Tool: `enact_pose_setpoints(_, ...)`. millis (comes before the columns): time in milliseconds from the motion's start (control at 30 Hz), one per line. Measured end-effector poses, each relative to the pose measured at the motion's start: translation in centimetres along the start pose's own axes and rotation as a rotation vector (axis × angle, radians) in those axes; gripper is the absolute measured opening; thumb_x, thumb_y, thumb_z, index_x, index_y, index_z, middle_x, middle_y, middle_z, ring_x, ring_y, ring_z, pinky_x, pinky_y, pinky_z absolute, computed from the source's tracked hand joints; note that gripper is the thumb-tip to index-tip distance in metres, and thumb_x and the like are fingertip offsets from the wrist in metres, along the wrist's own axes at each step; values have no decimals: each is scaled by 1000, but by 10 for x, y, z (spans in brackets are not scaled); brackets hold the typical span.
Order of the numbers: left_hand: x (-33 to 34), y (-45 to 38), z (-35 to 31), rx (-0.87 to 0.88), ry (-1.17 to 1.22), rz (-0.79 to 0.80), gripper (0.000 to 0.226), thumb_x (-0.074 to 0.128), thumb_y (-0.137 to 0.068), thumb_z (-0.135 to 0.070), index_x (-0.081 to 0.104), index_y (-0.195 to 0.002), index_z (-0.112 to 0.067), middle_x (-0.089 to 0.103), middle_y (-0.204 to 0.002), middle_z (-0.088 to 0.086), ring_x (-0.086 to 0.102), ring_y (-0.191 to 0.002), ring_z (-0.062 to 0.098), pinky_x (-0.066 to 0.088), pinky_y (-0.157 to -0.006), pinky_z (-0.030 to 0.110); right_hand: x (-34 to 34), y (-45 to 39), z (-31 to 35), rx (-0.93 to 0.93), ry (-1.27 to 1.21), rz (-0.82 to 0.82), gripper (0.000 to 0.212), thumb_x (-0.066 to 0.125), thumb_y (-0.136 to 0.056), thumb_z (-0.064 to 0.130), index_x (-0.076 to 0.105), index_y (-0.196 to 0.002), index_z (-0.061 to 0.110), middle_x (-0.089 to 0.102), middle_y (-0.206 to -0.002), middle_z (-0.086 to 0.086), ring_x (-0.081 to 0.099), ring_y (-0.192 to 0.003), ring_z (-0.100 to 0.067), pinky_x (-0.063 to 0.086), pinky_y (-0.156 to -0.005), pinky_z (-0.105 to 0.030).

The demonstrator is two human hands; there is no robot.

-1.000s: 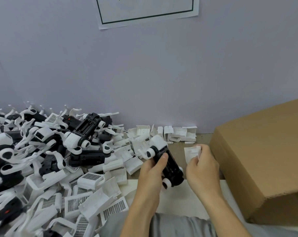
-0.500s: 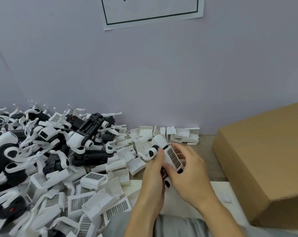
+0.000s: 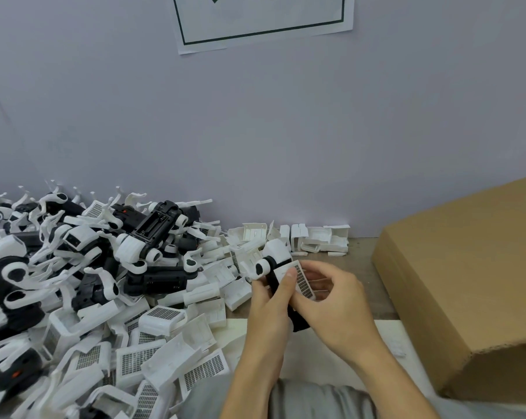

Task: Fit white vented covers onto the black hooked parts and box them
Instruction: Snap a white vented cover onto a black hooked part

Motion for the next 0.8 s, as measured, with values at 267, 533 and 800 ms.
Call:
enact_pose_setpoints(267, 1, 0, -4, 87, -95, 18, 22, 61, -98, -22, 61, -118, -12, 75, -84, -4, 66, -58, 3, 47, -48, 15, -1, 2, 2, -2, 98, -42, 29, 82, -75, 30, 67, -98, 36, 71, -90, 18, 66, -86, 4, 51, -73, -11)
enact_pose_setpoints(533, 2, 0, -7, 110, -106, 17, 20, 62, -97, -19, 65, -116, -14, 77, -92, 0, 72, -73, 7, 50, -54, 14, 2, 3, 5, -21, 144, -76, 33, 82, -76, 28, 65, -103, 34, 67, -95, 19, 64, -88, 3, 50, -73, -10)
enact_pose_setpoints(800, -3, 1, -14, 142, -94, -7, 17, 58, -99, -14, 72, -108, -16, 78, -95, 5, 73, -77, 9, 49, -50, 15, 0, 2, -5, 152, -235, 32, 14, 65, -95, 18, 73, -104, 23, 76, -97, 6, 71, -94, -12, 59, -84, -43)
Point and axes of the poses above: each hand's wrist, its own y-axis away from the middle knuckle, its own x-axis out of the palm, z = x × y, the point moved 7 cm from there along -y, towards the middle knuckle
